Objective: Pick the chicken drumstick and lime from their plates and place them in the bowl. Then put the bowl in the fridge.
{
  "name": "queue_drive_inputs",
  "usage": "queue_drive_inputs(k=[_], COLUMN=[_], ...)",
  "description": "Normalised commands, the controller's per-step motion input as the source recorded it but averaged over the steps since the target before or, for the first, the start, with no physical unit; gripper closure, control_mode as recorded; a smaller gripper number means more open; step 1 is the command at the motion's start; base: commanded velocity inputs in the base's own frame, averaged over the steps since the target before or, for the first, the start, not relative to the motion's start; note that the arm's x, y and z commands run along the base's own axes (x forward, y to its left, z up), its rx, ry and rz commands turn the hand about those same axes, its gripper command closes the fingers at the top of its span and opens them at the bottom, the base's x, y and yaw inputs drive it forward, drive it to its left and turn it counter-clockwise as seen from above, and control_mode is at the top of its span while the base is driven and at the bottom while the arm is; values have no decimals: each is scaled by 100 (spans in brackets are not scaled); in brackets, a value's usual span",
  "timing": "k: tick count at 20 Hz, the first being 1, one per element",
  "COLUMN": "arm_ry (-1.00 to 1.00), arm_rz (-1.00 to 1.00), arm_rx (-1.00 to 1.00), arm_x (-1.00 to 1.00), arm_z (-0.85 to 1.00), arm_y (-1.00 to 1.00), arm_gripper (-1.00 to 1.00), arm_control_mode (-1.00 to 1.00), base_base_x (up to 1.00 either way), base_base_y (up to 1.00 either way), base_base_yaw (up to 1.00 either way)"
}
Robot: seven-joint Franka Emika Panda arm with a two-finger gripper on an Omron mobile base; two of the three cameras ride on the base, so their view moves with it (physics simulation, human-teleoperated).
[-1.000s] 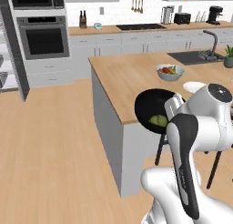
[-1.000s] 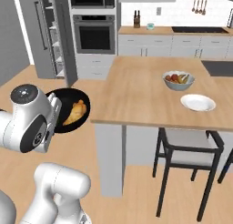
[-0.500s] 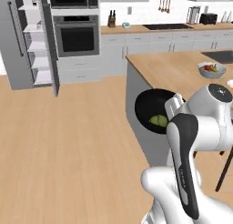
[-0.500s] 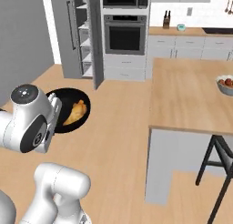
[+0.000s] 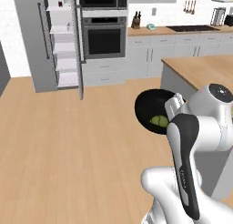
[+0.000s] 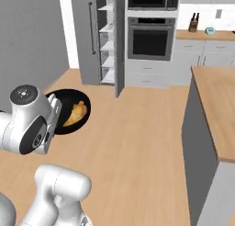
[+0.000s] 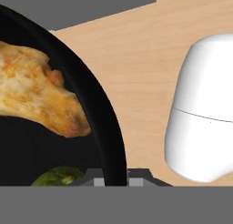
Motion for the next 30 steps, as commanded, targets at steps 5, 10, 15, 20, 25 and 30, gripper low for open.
queue_drive_inputs(k=[5,10,15,20,25,30], arm_ry=[0,0,0,0,0,0], arm_rz=[0,0,0,0,0,0], arm_rx=[0,0,0,0,0,0], arm_x=[0,0,0,0,0,0], arm_z=[0,0,0,0,0,0], arm_y=[0,0,0,0,0,0], arm_gripper=[100,100,100,100,100,100], arm_control_mode=[100,100,100,100,100,100], base_base_x=[100,100,100,100,100,100], base_base_y=[100,82,7,15,77,78], base_base_yaw=[0,0,-1,0,-3,-6])
